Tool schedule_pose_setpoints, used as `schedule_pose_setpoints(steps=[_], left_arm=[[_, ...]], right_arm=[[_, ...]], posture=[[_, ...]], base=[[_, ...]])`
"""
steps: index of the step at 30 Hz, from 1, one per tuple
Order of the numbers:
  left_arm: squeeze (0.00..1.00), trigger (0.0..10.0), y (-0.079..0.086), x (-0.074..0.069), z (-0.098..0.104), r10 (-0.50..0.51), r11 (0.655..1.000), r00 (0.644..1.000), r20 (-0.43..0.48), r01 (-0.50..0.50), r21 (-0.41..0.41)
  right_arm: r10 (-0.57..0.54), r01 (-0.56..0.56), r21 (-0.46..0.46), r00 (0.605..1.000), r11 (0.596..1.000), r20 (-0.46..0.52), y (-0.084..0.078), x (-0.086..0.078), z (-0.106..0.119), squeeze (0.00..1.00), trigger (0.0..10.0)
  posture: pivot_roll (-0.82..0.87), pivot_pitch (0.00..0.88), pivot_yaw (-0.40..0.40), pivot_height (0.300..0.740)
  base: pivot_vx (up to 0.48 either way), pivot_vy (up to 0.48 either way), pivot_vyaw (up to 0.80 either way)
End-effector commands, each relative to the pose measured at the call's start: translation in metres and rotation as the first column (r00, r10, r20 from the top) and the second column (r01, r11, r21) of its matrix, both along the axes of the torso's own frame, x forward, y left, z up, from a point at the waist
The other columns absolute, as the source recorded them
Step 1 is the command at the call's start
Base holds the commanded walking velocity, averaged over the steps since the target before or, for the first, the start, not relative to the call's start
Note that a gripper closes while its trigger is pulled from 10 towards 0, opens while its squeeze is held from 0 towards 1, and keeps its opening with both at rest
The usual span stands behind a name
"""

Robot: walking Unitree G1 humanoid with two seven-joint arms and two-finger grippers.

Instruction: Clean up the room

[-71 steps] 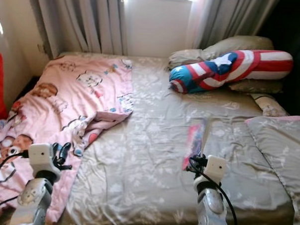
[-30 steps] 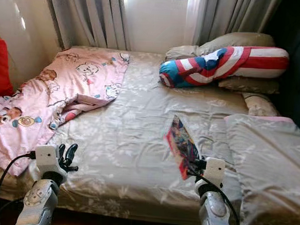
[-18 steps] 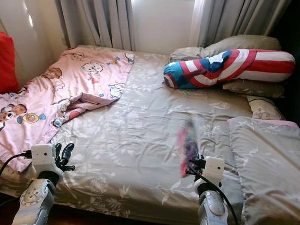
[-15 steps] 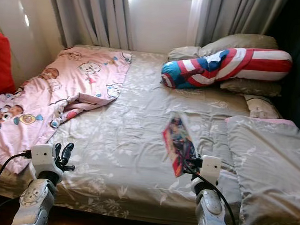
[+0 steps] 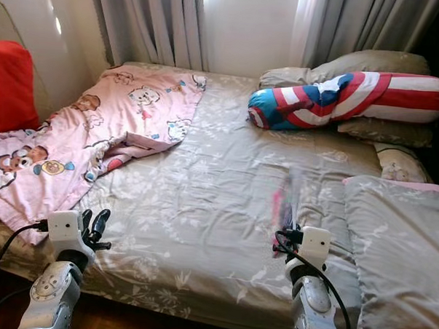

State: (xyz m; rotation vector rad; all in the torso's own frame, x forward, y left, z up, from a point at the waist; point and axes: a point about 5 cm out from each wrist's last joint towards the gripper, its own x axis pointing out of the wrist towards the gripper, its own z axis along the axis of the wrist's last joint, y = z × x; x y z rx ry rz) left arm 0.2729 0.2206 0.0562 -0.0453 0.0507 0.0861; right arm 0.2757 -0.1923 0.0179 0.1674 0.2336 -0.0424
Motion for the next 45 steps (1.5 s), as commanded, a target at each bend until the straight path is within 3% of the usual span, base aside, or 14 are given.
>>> schedule_pose_setpoints(steps=[1,19,45], left_arm=[[0.0,10.0,-0.0003,-0.0009,-0.0001,-0.002,1.0,1.0,-0.004,0.002,-0.01],[0.0,10.0,-0.004,-0.0021,-0.0006,-0.019,1.0,1.0,-0.004,0.019,-0.003],[0.0,10.0,-0.0032,-0.0026,-0.0002,-0.009,1.0,1.0,-0.001,0.009,-0.003]], right_arm=[[-0.004,0.004,-0.003,0.999,1.0,0.039,-0.0004,0.0058,0.008,0.0,10.0],[-0.063,0.063,-0.009,0.998,0.998,0.019,-0.0071,0.0066,0.0065,0.0,10.0],[-0.066,0.066,-0.023,0.998,0.998,0.01,-0.0078,0.0086,0.0061,0.0,10.0]], posture=[[0.05,0.0,-0.04,0.74],[0.06,0.0,-0.044,0.74],[0.06,0.0,-0.051,0.74]], base=[[0.0,0.0,0.0],[0.0,0.0,-0.15],[0.281,0.0,-0.1]])
